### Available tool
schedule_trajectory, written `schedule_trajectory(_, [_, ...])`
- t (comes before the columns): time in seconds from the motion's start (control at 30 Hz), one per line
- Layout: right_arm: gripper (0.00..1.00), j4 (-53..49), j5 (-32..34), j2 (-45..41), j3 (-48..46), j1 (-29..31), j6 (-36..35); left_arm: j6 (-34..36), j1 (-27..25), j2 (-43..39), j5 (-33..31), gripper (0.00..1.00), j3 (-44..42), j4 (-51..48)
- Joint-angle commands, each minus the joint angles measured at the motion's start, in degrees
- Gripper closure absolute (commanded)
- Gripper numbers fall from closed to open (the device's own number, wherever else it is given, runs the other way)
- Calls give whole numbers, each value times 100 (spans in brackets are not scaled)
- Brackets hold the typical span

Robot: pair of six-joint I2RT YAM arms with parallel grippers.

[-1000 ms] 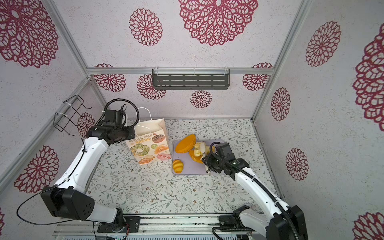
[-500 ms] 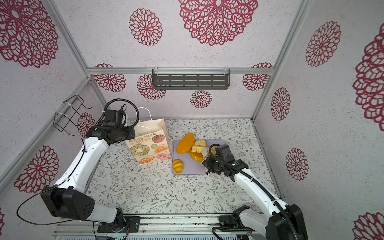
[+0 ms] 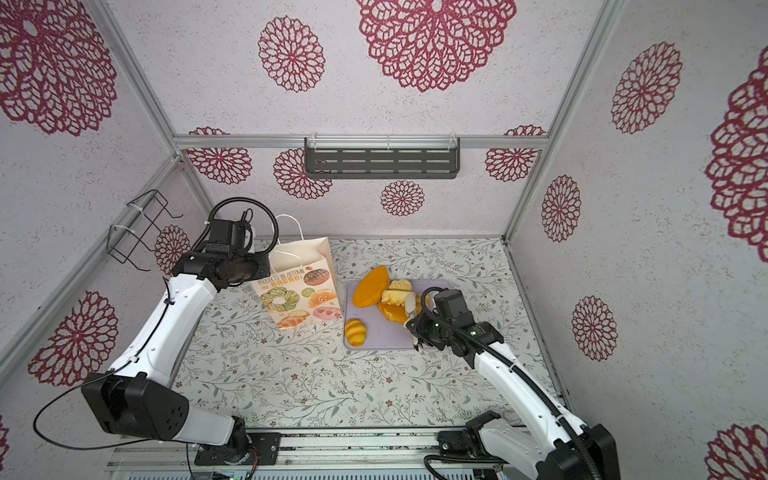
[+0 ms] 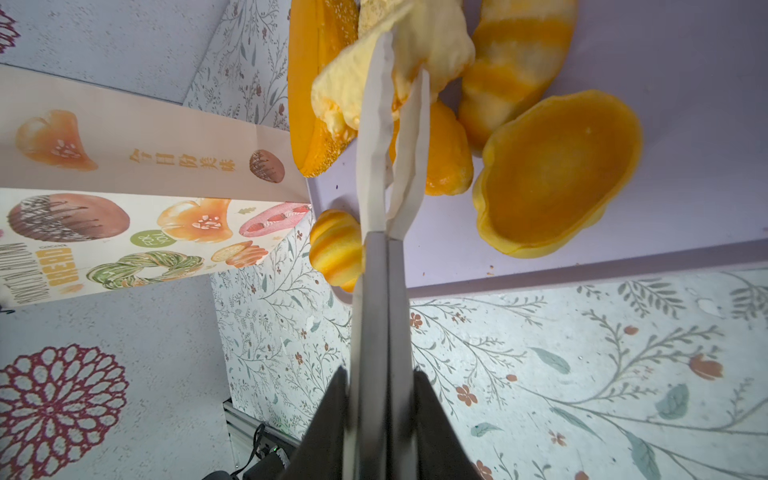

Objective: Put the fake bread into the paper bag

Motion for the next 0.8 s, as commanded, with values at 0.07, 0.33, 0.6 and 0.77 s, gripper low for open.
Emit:
schedule_trajectory(0.07, [79, -558, 179, -174, 210, 23, -326, 64, -14, -68, -50, 100, -82, -42])
schedule_trajectory(0.33, [64, -616, 131, -399, 234, 24, -134, 57, -23, -53, -76, 100, -83, -46])
schedule_trajectory(0.6, [58, -1726, 386, -655, 593, 28, -405, 101, -31, -42, -240, 100, -85, -60])
schedule_trajectory(0.77, [54, -2345, 771, -876, 874, 17, -549, 85, -48, -18, -81, 100, -84, -36])
